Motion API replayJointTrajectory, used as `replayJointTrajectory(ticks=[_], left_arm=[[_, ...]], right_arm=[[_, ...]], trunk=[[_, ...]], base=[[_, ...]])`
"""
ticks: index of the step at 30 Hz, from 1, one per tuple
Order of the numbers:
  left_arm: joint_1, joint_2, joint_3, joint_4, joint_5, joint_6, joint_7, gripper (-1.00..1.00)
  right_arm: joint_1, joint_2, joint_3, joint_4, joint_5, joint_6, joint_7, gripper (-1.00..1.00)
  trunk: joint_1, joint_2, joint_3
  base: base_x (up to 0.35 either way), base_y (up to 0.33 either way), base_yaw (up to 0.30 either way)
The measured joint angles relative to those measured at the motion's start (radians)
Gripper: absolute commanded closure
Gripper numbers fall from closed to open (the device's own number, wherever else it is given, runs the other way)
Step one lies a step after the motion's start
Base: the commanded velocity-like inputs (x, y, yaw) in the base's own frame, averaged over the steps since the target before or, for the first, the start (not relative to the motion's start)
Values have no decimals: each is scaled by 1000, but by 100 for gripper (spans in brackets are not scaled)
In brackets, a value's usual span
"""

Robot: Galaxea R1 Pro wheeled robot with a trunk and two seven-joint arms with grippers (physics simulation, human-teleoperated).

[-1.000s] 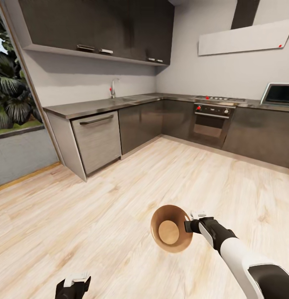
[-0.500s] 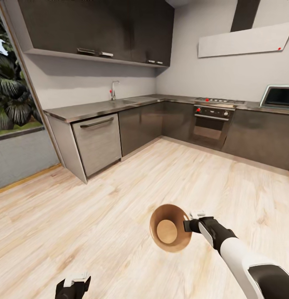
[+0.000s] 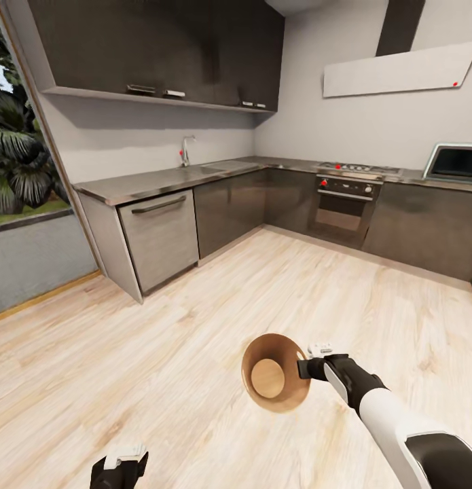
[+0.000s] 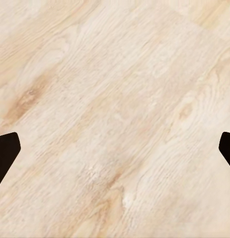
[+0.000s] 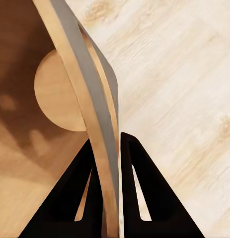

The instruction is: Put the three can of soda from the living room inside the tash can in the kitchen.

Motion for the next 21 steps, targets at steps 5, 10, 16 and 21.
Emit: replayJointTrajectory(ticks=[5, 10, 16, 21], left_arm=[[0, 1, 0, 0, 4, 0, 0, -100], [0, 1, 0, 0, 4, -2, 0, -100], [0, 7, 0, 0, 6, -15, -1, -100], [0, 9, 0, 0, 5, -17, -1, -100]], right_arm=[[0, -3, -2, -2, 3, -1, 13, 100], [0, -5, -6, -4, -6, -47, 45, 100], [3, -11, -6, -4, 3, -84, 62, 100], [20, -12, -4, -3, 27, -132, 65, 100]], trunk=[[-19, 35, 16], [-38, 70, 31], [-61, 112, 50], [-80, 147, 66]], base=[[0, 0, 0], [0, 0, 0], [0, 0, 0], [0, 0, 0]])
